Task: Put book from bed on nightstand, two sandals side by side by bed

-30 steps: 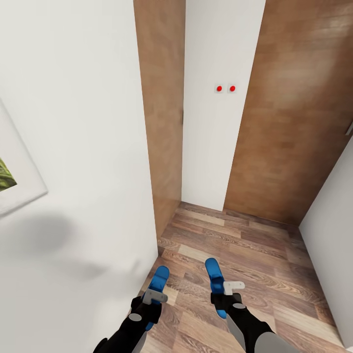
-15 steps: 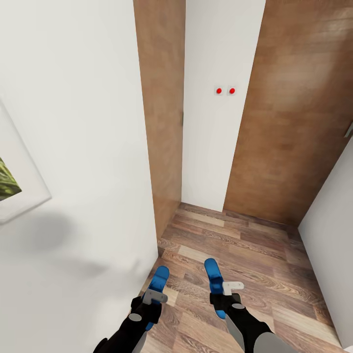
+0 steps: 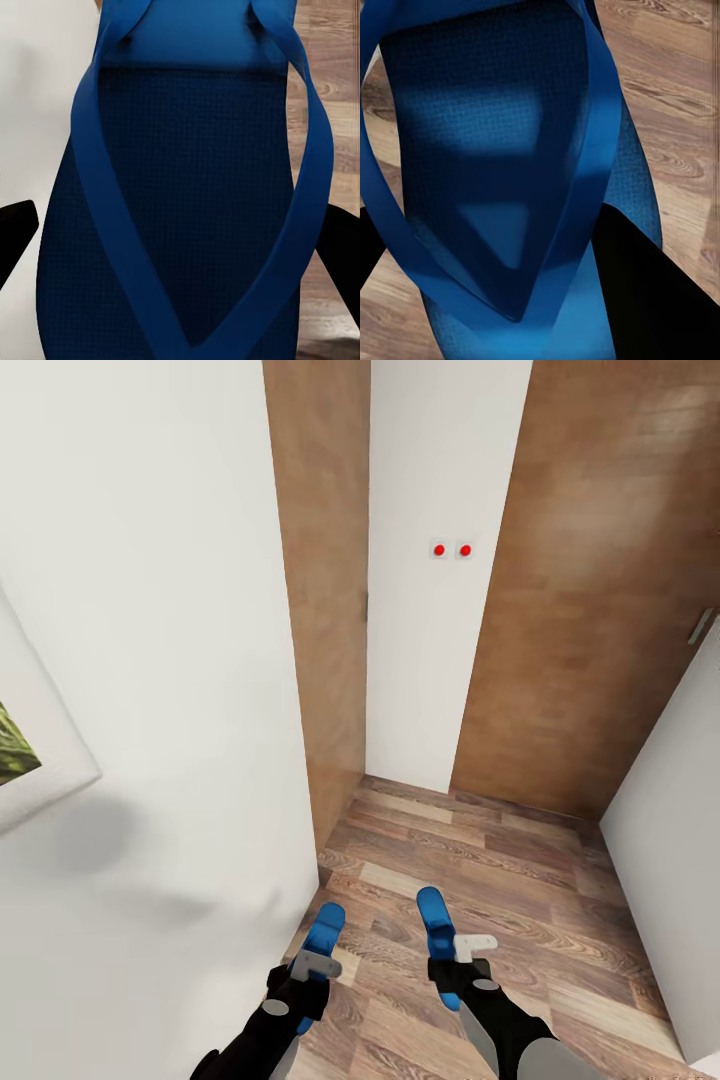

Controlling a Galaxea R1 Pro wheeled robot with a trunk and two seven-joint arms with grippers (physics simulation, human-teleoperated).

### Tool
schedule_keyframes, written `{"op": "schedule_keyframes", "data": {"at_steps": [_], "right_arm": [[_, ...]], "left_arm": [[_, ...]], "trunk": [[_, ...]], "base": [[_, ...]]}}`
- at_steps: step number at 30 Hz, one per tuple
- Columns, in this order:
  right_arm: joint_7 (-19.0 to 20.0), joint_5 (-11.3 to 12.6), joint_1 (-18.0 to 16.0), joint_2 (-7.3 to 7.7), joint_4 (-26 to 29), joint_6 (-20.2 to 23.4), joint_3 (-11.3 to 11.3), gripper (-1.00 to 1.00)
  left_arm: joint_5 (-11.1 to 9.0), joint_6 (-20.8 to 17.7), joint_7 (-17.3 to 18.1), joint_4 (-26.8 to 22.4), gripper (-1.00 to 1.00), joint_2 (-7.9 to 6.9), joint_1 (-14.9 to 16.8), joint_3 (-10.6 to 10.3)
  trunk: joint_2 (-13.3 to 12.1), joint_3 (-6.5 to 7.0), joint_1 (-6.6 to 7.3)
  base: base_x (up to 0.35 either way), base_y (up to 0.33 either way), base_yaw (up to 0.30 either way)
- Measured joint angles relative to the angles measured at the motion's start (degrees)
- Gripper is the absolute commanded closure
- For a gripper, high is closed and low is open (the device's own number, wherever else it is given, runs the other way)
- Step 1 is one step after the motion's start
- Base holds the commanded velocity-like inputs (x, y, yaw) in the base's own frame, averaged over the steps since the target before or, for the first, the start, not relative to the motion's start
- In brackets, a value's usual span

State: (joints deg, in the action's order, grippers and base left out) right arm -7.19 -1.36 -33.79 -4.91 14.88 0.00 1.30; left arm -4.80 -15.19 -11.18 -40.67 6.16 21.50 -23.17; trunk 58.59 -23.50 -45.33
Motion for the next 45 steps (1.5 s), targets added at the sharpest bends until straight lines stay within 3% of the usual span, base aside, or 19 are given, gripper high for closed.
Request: {"op": "schedule_keyframes", "data": {"at_steps": [9, 22, 45], "right_arm": [[0.0, 0.0, 0.0, 0.0, -0.4, 0.0, 0.0, 1.0], [0.0, 0.0, 0.0, 0.0, -0.4, 0.0, 0.0, 1.0], [0.0, 0.0, 0.0, 0.0, -0.5, 0.0, 0.0, 1.0]], "left_arm": [[-0.1, 0.0, 0.5, -0.1, 1.0, -0.03, 0.0, -0.1], [-0.2, -0.1, 0.7, -0.6, 1.0, -0.28, 0.0, -1.6], [-0.1, -0.1, 0.8, -0.1, 1.0, -0.12, 0.0, -1.9]], "trunk": [[-3.6, 1.62, 1.98], [-3.6, 1.62, 1.99], [-12.8, 5.75, 7.03]], "base": [[0.0, 0.0, -0.269], [0.0, 0.0, -0.284], [0.0, 0.0, -0.286]]}}
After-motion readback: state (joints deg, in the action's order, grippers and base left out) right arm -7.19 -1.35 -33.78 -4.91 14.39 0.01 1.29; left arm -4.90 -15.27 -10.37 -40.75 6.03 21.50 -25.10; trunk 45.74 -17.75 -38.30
